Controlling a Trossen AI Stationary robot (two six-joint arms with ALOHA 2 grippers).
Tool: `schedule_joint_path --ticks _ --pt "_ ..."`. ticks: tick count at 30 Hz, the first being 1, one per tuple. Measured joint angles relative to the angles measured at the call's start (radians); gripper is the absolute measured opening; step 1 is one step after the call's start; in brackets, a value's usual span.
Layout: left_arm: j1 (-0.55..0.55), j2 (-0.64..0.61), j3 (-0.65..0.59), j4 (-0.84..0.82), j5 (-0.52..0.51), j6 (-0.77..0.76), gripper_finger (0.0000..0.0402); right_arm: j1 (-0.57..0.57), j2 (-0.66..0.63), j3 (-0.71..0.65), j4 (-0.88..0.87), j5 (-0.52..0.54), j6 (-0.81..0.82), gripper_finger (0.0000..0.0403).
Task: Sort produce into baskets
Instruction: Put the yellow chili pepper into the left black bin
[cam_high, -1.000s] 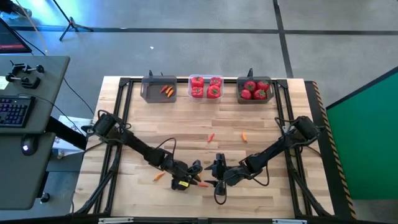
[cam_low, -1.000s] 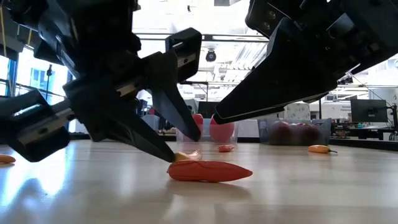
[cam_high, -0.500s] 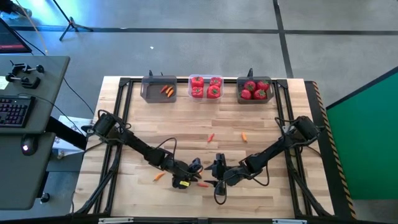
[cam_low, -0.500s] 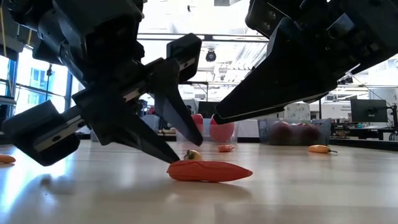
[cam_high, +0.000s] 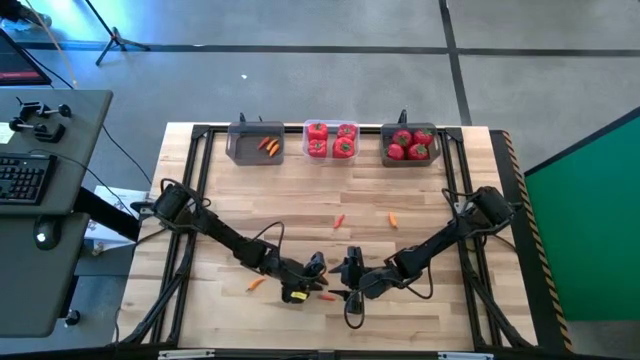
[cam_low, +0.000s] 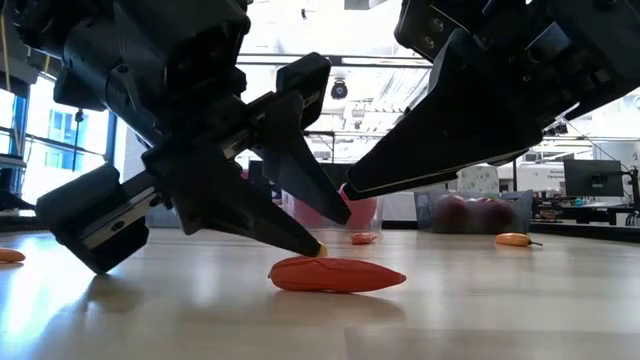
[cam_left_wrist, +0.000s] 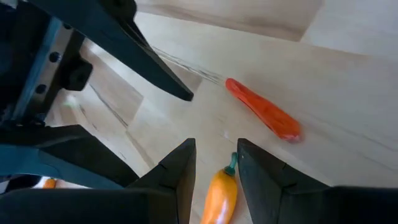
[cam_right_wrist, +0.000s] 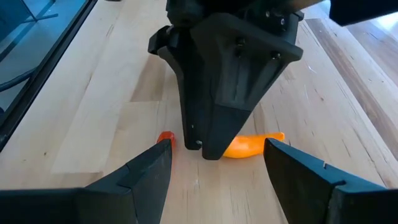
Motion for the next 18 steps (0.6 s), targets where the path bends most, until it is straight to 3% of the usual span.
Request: schedule_joint_path --ticks 8,18 --pt "0.013 0.003 -0.001 0.003 0.001 -0.056 0.0097 0.0 0.0 0.0 -0.003 0.0 0.0 0.0245" --pt "0.019 0.004 -0.001 -0.004 0.019 -0.054 0.0005 0.0 0.0 0.0 -0.003 0.0 -0.001 0.0245"
